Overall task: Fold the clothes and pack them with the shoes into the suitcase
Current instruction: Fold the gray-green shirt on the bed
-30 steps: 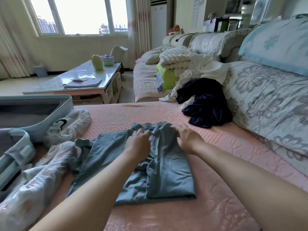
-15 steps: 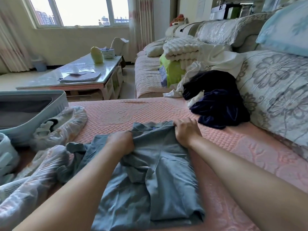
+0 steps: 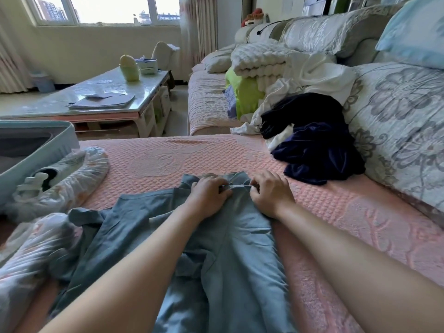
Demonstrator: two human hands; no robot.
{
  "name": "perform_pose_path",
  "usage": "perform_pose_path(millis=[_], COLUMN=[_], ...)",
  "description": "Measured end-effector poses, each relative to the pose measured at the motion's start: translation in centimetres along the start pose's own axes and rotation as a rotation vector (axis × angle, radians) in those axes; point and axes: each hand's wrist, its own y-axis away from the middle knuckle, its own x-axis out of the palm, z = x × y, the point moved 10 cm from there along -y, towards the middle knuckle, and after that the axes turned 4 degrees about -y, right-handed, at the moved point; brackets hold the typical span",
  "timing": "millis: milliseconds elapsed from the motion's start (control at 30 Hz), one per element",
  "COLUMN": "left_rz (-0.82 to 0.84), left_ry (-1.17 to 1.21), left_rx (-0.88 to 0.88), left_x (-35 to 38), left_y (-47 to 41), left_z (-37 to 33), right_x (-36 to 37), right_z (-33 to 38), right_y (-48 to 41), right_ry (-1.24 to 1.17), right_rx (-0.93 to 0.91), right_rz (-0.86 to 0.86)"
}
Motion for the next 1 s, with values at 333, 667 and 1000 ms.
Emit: perform_pose_path(millis=[333,667,1000], left_rz=[-0.117,0.29,-0.038], left_ry=[-0.157,-0.364,-0.653], left_rx=[-0.037,-0.175,0.073], left_x=[-1.8,-3.2,-7.1], left_y=[1.5,6.3,9.9], left_z=[2.8,6.6,2.9], right_x=[-0.3,1.1,1.3], right_z=[5.5,9.8,10.3], right_y=[0.4,3.0,9.0], right_ry=[0.189,0.026,0.312], right_rx=[-0.312,-0.216,-0.18], right_rz=[-0.058,0.332,0.607])
